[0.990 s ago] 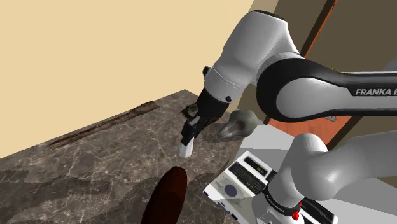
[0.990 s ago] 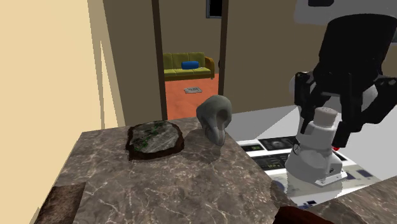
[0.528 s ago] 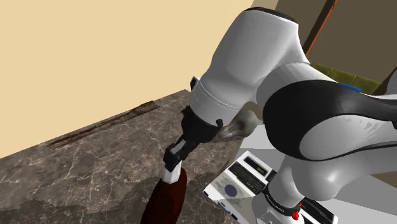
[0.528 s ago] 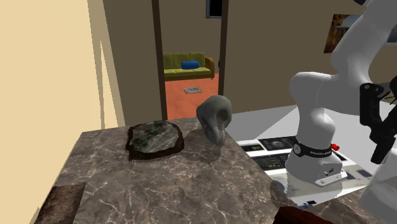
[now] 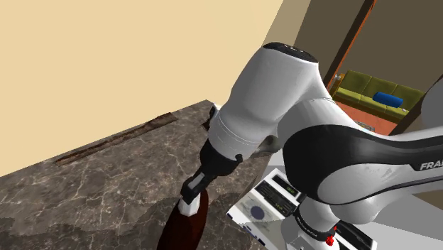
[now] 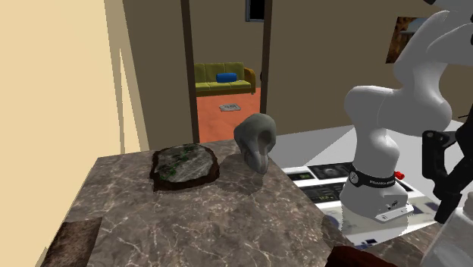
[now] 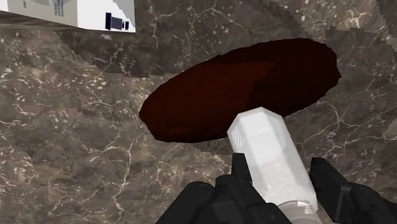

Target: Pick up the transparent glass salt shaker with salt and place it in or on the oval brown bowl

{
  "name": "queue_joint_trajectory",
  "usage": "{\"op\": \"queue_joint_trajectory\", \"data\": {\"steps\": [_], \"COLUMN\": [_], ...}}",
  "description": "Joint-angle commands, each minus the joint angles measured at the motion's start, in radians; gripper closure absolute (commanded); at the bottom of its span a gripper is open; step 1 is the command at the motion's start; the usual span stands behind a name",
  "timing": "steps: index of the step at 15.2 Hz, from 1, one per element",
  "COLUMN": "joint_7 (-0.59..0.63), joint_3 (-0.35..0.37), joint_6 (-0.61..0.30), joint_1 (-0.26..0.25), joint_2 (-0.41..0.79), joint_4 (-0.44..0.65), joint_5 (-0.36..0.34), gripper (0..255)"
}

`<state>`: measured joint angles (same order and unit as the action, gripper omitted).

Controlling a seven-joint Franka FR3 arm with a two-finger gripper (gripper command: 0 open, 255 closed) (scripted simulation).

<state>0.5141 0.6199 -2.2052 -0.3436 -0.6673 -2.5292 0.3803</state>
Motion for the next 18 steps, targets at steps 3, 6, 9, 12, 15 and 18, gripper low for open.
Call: {"op": "queue_joint_trajectory", "data": {"steps": [3,6,9,12,15,18], "joint_7": [0.0,0.001,0.001,0.001,0.001,0.001], "joint_3": [0.023,0.04,0.046,0.046,0.046,0.046], "joint_6": [-0.063,-0.109,-0.126,-0.126,-0.126,-0.126], "joint_1": [0.0,0.0,0.0,0.0,0.0,0.0], "joint_2": [0.023,0.041,0.048,0.048,0.048,0.048], "joint_4": [-0.039,-0.068,-0.077,-0.077,-0.077,-0.077], "joint_5": [0.011,0.019,0.022,0.022,0.022,0.022], "gripper": [255,255,255,255,255,0]}}
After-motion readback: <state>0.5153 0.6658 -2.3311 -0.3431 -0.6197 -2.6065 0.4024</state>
